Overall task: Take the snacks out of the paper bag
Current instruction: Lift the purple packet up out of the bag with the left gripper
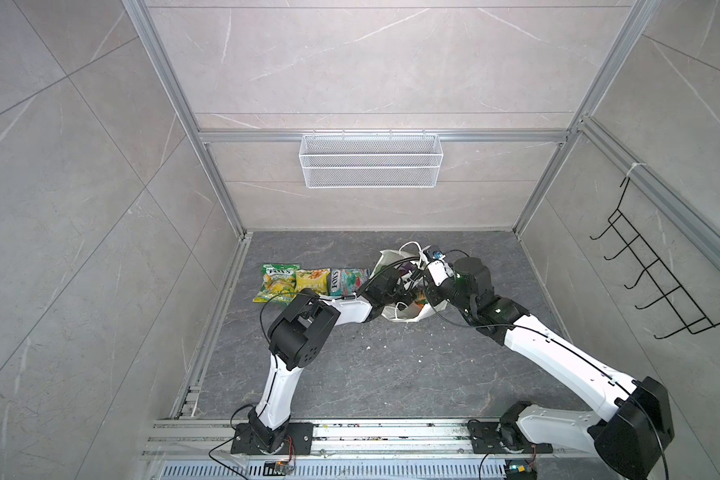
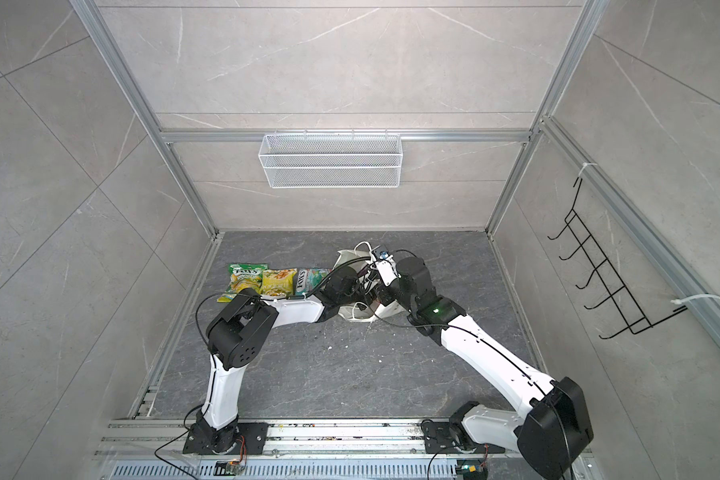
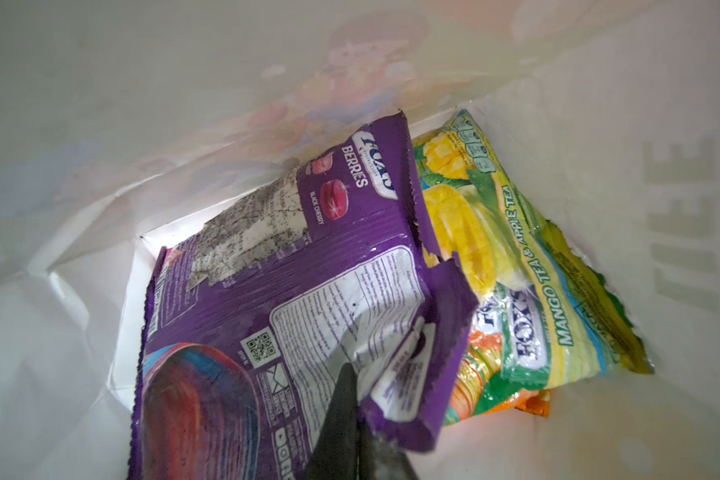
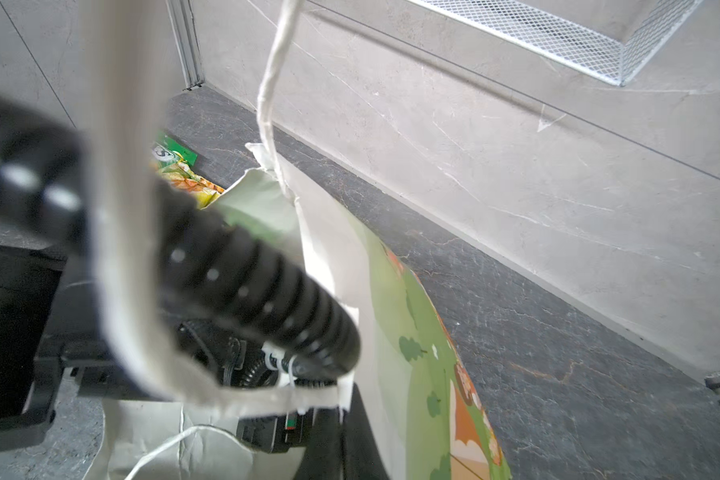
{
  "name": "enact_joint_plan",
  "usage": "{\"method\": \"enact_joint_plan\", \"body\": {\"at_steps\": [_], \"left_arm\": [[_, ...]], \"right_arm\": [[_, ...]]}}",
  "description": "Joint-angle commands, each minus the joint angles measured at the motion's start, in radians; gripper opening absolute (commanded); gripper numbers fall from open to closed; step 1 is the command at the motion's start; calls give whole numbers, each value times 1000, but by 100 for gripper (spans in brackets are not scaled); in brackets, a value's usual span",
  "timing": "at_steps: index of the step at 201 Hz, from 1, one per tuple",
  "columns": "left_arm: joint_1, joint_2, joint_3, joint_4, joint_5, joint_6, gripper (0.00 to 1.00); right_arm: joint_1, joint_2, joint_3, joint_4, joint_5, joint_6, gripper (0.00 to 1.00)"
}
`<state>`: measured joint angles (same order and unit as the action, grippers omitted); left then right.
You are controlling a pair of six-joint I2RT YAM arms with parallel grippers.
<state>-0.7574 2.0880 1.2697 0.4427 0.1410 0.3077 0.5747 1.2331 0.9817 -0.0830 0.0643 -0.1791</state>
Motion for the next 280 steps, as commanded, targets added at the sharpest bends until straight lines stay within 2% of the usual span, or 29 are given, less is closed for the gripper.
{"method": "enact_joint_plan", "body": {"at_steps": [1,70,123,185,280], "left_arm": [[1,-74,-37,76,-15,-17,0],[-3,-209,-184,229,5,-51,0],[-7,-334,-262,252,15,-81,0],[-11,-491,-332,209,14,-79,0],[-11,-689,-345,134,-5,-38,0]], "right_arm": [[4,-46,20,65,-25,9,0],[-25,-23,25,60,-4,22,0],[-42,-17,15,65,9,26,0],[-68,-11,9,74,12,29,0],[-85,-3,8,82,-28,30,0]]}}
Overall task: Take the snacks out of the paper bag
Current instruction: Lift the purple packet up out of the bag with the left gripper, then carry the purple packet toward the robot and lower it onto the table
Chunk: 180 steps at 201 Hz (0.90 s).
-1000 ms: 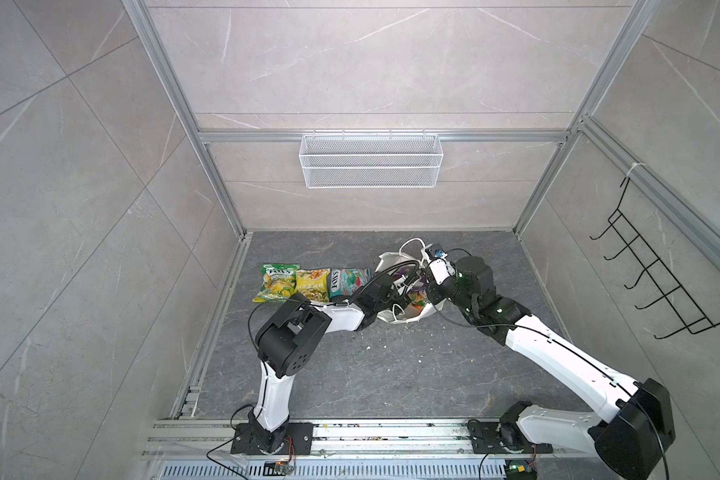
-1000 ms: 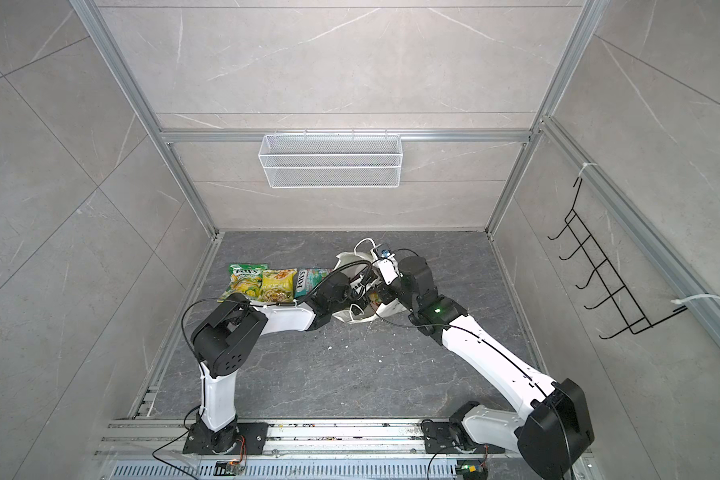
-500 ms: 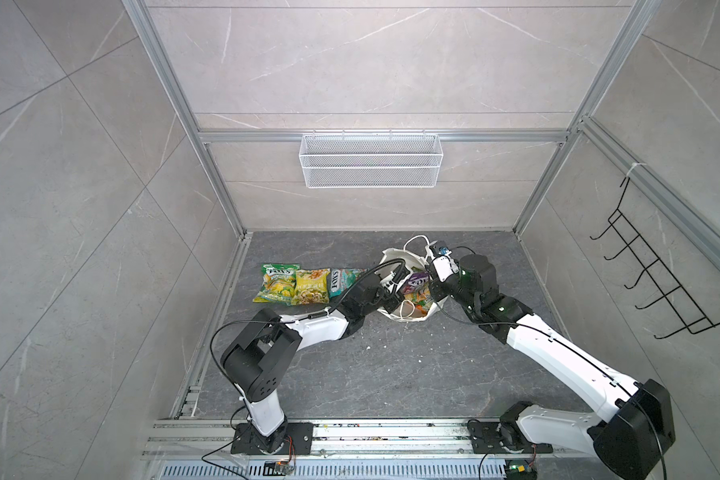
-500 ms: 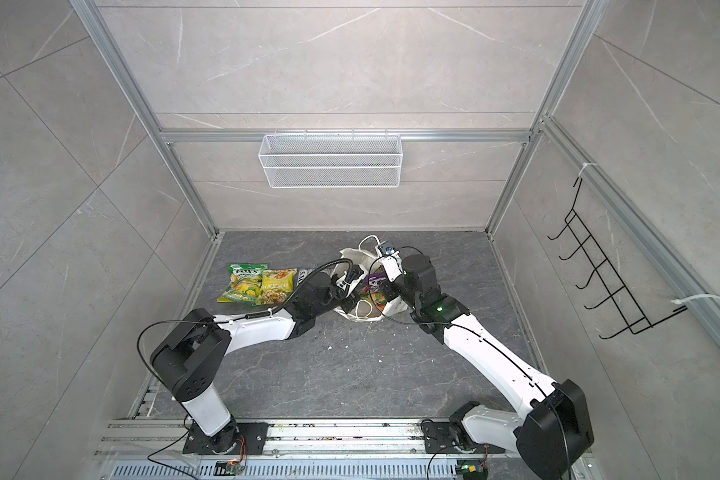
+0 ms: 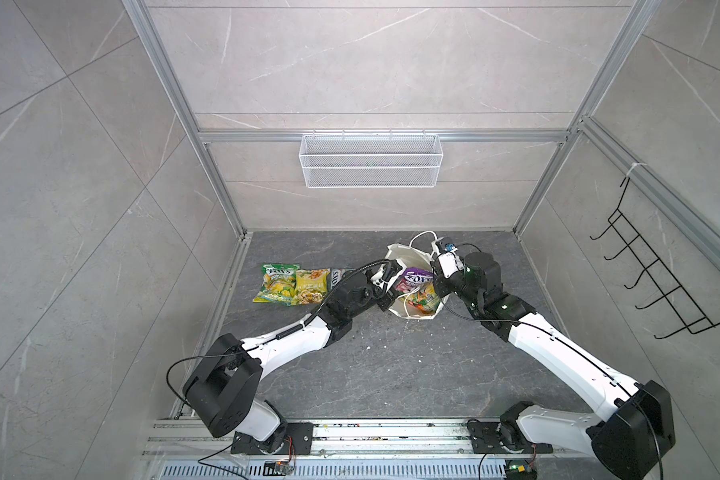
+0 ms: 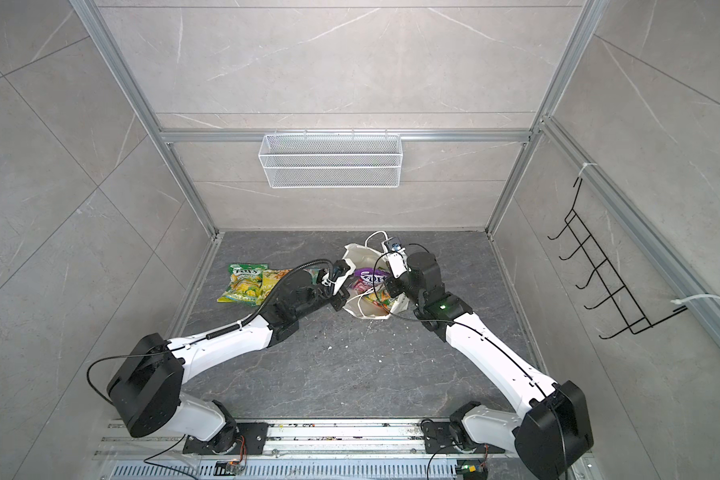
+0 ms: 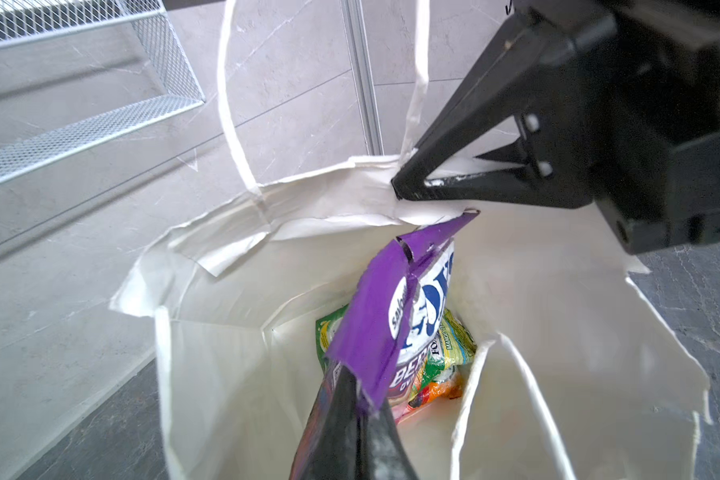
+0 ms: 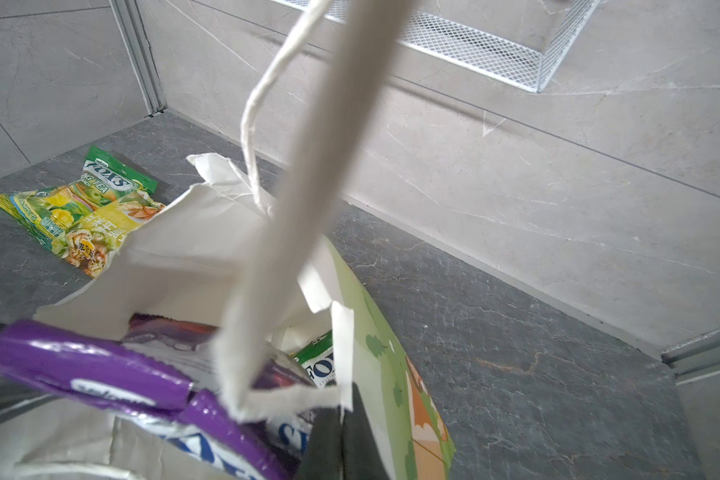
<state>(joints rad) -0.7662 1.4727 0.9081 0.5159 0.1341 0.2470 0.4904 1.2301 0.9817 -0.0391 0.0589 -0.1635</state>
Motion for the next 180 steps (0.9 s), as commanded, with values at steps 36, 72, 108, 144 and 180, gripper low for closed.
{"method": "enact_joint_plan", "body": {"at_steps": [36,72,108,144,180], "left_arm": [[-2,-141,26,15,-4,29,0],[-3,-223,24,-54,-37,37,0],[-1,-327,11,-149,-88,43,0],[10,-424,54,-350,-197,32,0],[141,-492,137,-674,-134,-107,0]], "right_arm": [[-1,-10,15,19,-30,16,0],[-1,-12,21,6,-21,23,0],[0,-11,20,5,-19,22,0],[-1,-15,26,-1,-19,19,0],[-1,-23,26,-11,-42,14,0]]}}
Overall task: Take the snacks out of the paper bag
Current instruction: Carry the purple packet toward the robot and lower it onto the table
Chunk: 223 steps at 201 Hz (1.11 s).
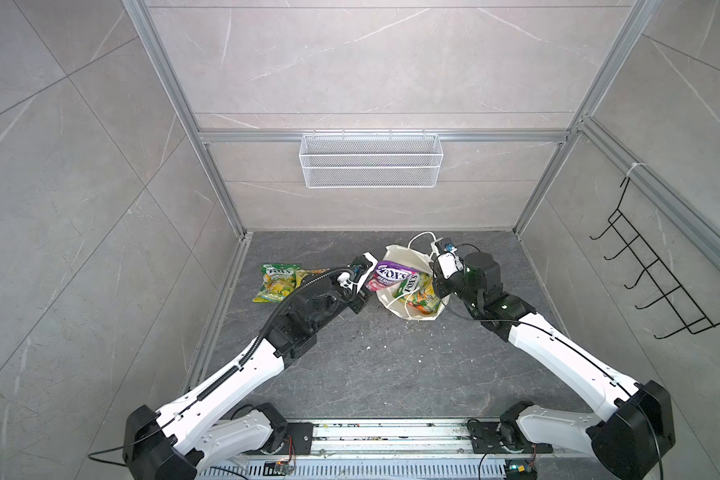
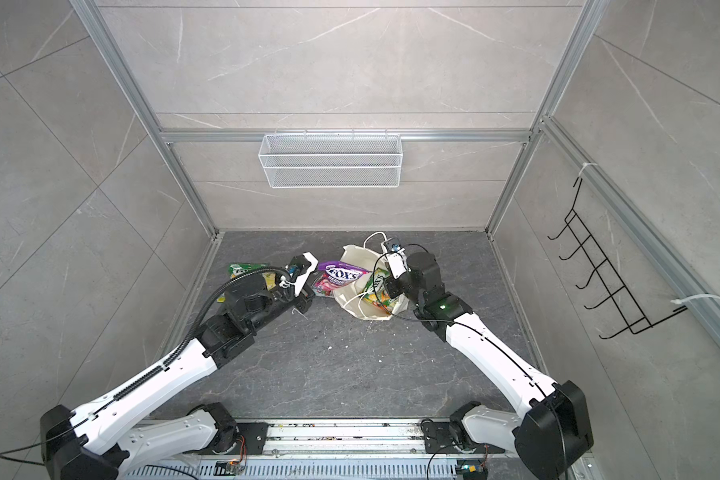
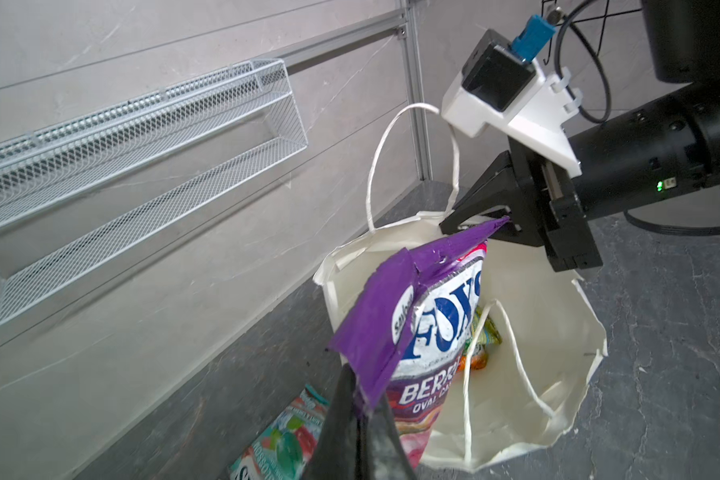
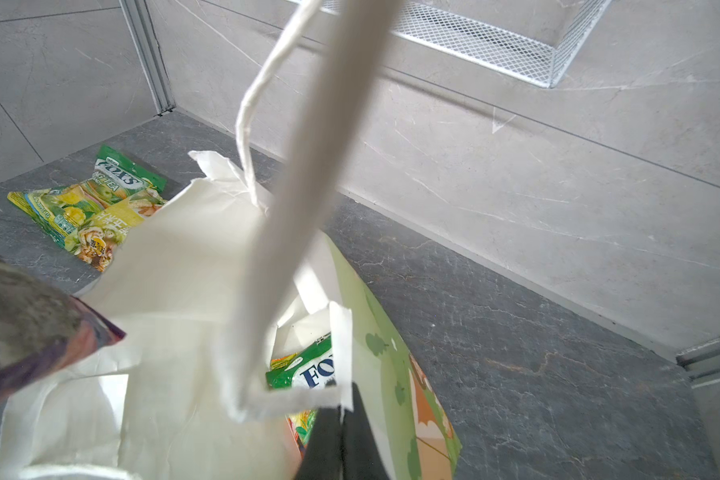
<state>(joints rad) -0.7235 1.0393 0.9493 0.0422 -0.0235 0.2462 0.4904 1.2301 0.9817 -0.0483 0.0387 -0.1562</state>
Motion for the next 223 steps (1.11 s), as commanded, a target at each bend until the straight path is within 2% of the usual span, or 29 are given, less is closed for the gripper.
{"method": "enact_joint_plan", "body": {"at_steps": [1,22,52,80,128,149,192,223], "left_arm": [[108,-60,98,-211,31,-114,0],[263,-85,94,-349,213,-240,0],[366,-44,122,-586,320,-306,0],[403,42,158,-741,383,-311,0],[416,164,136,-762,473,-411,0],[434,190,96,-771,447,-455,0],[498,251,20,-728,448,-466,0],[523,280,8,-756,344,-443,0]], "right_arm": [[-1,-24,25,-2,-22,7,0],[-1,-43,6,9,-26,9,0],[-1,-50,-4,16,-33,11,0],[-1,-58,-19,34,-59,24,0],[-1,-70,-35,43,-55,24,0],[-1,-75,-39,48,-55,24,0],[-1,-77,-40,45,-58,24,0],[-1,-78,-48,55,-65,33,0]]}}
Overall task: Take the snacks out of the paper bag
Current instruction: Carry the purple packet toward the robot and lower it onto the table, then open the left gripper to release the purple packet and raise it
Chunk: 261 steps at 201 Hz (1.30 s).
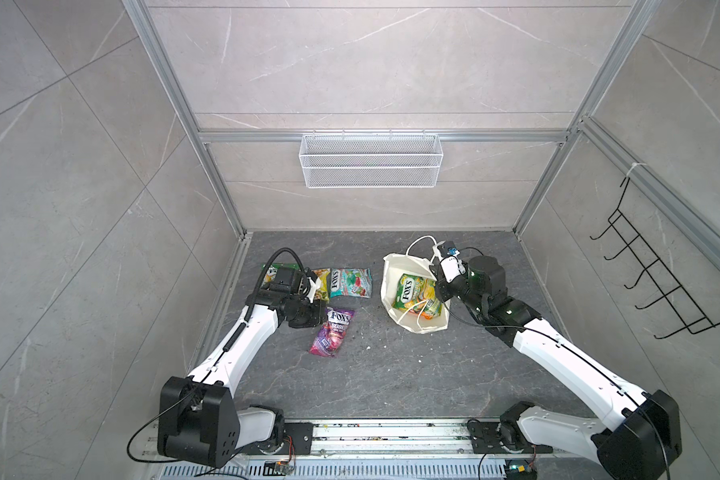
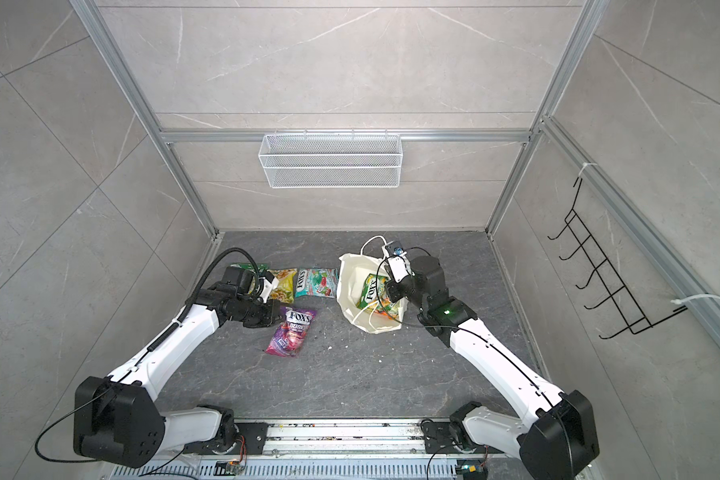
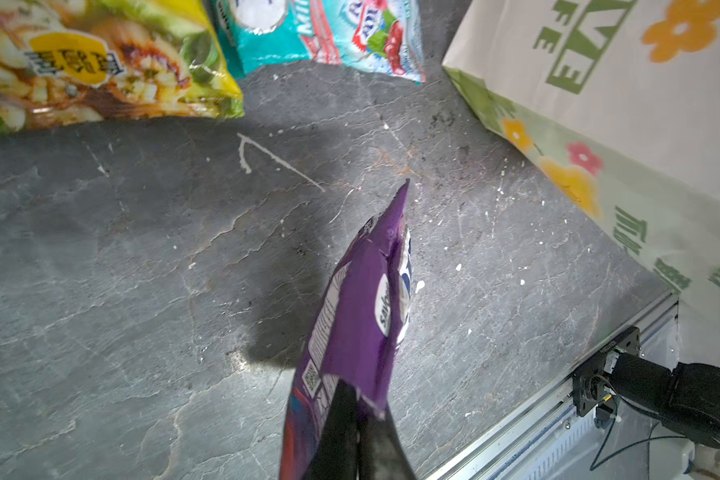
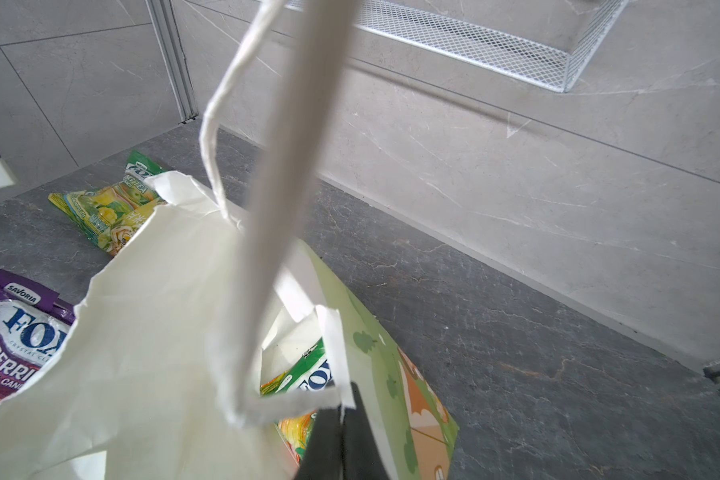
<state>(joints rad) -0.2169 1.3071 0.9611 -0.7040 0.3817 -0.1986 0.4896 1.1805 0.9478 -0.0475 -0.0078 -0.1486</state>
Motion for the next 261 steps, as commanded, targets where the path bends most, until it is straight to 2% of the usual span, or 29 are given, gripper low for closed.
{"method": "enact_joint_plan", "body": {"at_steps": [1,31,45,52,60,77,95,109,127,152,168,204,226,261], "left_arm": [[17,13,-3,-11,-65,2,0],[40,52,7,-35,-119,34,0],[42,74,20,-56,-157,51,3],[42,87,28,-66,-184,54,12],[42,100,43,-85,-217,63,26],[41,122,87,-131,-276,79,46],[22,106,120,-144,-292,51,59],[-42,86,149,-156,-362,20,68],[-141,92,205,-202,-470,-48,70],[-232,140,220,-232,-497,-216,78],[-276,166,198,-230,-492,-331,78],[-375,185,116,-209,-514,-509,78],[-384,199,68,-176,-499,-545,82],[-382,255,47,-143,-527,-516,80]], "right_arm": [[0,-28,-15,55,-19,26,0],[-1,-24,-15,63,-35,33,0],[0,-25,-18,61,-39,35,0],[0,-27,-16,59,-40,35,0],[0,-29,-15,58,-38,33,0],[0,-34,-16,58,-40,32,0],[-1,-35,-18,57,-42,33,0],[0,-33,-16,54,-43,33,0],[0,-33,-16,55,-44,32,0],[0,-27,-13,55,-45,32,0],[0,-28,-17,57,-45,32,0],[0,-22,-18,63,-47,32,0],[0,-25,-24,68,-45,32,0],[0,-24,-24,69,-49,35,0]]}}
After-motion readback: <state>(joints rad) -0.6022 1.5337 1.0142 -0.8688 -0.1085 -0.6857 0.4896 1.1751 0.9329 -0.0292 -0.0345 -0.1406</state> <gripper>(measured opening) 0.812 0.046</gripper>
